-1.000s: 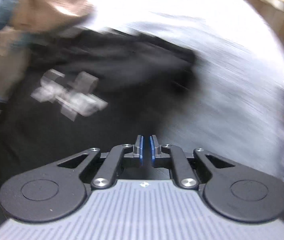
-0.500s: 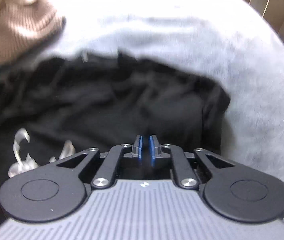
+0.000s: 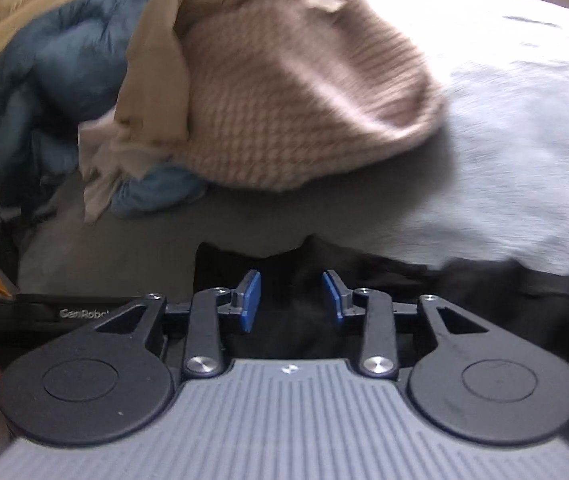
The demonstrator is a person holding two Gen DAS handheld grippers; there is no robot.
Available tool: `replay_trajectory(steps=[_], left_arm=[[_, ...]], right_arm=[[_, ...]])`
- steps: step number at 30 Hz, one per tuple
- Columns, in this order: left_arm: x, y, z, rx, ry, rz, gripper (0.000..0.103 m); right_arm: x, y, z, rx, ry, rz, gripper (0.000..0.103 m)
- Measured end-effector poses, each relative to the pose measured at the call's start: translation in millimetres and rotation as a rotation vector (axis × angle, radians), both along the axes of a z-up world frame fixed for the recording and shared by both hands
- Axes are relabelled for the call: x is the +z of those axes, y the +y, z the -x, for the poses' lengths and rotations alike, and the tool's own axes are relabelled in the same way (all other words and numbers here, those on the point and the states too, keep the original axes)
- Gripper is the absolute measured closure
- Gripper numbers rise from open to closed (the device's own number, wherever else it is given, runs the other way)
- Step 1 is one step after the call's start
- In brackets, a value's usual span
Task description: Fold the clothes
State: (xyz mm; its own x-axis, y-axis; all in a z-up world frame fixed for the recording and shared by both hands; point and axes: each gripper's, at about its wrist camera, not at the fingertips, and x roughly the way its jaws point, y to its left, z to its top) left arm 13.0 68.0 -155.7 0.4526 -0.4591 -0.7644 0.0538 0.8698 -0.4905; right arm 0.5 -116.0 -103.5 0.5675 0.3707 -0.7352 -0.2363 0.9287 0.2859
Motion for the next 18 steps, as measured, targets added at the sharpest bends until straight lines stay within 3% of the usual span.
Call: replay_trajectory(steps=[1, 3, 4, 7, 11, 15, 18], left_arm=[[-0.9, -0.2, -0.8, -0.007, -0.009, -0.007, 0.081], [-4.2, 4.6, -3.4, -0.002, -0.003, 0.017, 0.092], [-5.3, 8.1, -4.4, 0.006, 0.000, 0.039, 0.096], [1.1, 21.2, -3.1, 0.039, -0.020, 0.115, 0.099], [31.1, 20.0, 6.5, -0.005, -0.126, 0.195, 0.099], [58.4, -15.9, 22.3, -0.170, -0.205, 0.216, 0.099], [69.2, -52.8, 38.6, -0.320, -0.251, 0.175, 0.099]], right_arm=[[-7.4, 2.0, -2.2, -0.003, 0.020, 0.030, 0.070], [-19.3, 0.6, -1.7, -0.032, 0.067, 0.086, 0.072], [-22.3, -8.9, 0.5, -0.072, 0.090, 0.057, 0.073], [-30.7, -40.6, 6.6, -0.197, 0.157, -0.062, 0.079], [-35.2, -70.7, 15.2, -0.311, 0.187, -0.224, 0.081], [-37.8, -96.5, 25.5, -0.398, 0.186, -0.380, 0.079], [-35.4, -116.8, 35.8, -0.450, 0.169, -0.457, 0.079]])
